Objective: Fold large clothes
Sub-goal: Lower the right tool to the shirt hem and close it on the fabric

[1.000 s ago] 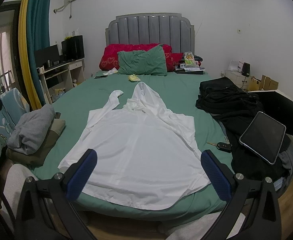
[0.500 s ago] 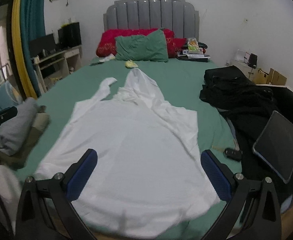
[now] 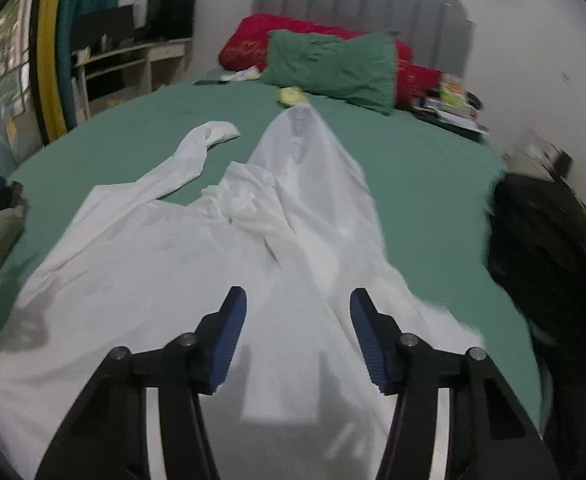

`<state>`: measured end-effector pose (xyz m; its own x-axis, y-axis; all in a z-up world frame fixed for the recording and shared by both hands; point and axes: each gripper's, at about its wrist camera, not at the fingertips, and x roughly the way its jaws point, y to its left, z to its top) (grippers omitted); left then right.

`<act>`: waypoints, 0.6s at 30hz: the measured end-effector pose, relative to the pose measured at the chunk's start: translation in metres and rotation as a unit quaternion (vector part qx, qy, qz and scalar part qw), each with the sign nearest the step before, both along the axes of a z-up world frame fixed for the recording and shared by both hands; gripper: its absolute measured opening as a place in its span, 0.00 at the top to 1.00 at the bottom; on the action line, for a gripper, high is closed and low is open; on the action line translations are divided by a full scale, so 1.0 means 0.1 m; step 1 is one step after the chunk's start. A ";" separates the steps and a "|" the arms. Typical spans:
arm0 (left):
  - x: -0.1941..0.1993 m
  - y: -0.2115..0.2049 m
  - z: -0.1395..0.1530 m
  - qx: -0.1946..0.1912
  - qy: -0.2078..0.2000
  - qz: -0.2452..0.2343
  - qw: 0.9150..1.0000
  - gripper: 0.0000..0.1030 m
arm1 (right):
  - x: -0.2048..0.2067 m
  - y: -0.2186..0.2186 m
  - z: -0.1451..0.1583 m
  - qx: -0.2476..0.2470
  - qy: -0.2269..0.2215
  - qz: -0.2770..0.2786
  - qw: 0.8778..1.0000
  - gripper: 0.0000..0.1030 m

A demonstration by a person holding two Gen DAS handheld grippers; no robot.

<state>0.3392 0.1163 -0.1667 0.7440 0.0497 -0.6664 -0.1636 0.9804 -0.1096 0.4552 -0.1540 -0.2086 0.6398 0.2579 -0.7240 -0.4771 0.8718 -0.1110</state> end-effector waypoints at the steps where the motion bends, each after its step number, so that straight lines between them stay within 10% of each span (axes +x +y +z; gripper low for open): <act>1: 0.03 0.07 -0.06 -0.001 0.010 0.008 1.000 0.02 | 0.10 0.12 -0.04 -0.007 0.000 0.006 1.000 0.50; 4: 0.09 0.23 -0.19 0.003 0.032 0.033 0.999 0.02 | 0.49 0.54 -0.26 -0.040 0.003 0.034 0.999 0.50; 10: 0.11 0.31 -0.21 -0.012 0.043 0.030 0.999 0.02 | 1.07 0.85 -0.66 -0.030 0.047 0.026 0.998 0.97; 18: 0.01 0.25 0.03 -0.023 0.004 0.036 0.999 0.02 | 0.73 0.91 0.14 0.040 -0.028 0.049 0.998 0.98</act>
